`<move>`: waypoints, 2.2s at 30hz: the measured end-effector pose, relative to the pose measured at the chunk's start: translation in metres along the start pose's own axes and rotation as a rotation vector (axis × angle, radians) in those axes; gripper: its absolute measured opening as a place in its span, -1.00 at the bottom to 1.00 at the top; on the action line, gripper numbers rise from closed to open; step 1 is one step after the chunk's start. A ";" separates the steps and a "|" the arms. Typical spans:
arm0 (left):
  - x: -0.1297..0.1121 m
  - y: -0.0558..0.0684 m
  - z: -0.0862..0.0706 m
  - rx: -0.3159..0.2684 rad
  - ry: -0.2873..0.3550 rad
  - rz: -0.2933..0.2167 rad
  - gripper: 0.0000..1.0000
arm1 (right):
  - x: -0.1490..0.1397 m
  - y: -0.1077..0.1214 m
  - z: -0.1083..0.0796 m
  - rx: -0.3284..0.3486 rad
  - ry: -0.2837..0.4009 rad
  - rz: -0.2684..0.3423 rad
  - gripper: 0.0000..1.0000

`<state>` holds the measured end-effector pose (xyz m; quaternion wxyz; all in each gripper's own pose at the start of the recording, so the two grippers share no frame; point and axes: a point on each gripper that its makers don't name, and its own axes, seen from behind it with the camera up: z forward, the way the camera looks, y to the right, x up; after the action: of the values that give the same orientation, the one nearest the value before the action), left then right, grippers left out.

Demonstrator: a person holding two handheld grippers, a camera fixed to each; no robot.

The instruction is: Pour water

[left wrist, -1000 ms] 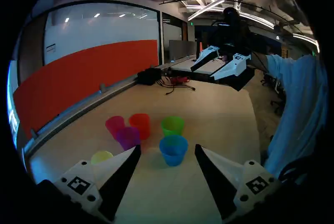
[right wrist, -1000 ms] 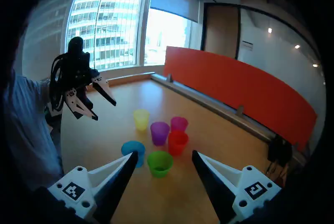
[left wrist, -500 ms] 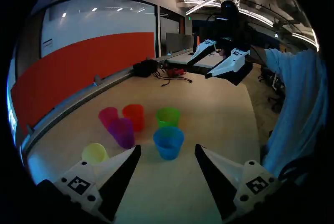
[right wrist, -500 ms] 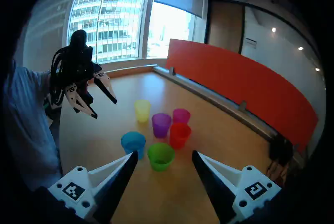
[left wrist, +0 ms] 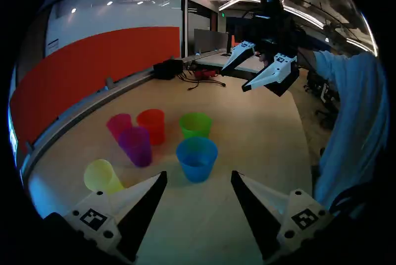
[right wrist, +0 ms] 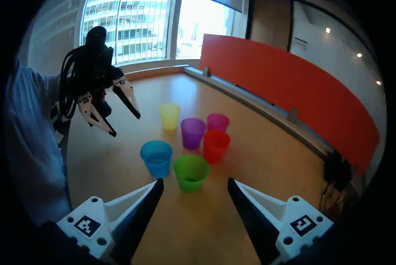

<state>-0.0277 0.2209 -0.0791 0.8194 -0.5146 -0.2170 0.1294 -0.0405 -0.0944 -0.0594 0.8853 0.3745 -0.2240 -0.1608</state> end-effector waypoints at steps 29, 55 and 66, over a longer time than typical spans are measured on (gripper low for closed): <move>-0.025 -0.006 0.058 -0.046 -0.058 -0.042 0.92 | -0.037 0.001 0.065 0.061 -0.075 -0.007 1.00; -0.020 -0.002 0.091 -0.072 -0.069 -0.042 0.92 | -0.046 -0.001 0.117 0.110 -0.109 -0.031 1.00; -0.017 -0.001 0.100 -0.075 -0.068 -0.033 0.92 | -0.046 -0.002 0.127 0.123 -0.109 -0.037 1.00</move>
<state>-0.0912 0.2916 -0.0445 0.7935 -0.5367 -0.2581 0.1250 -0.1458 -0.1501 0.0046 0.8440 0.4228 -0.2743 -0.1834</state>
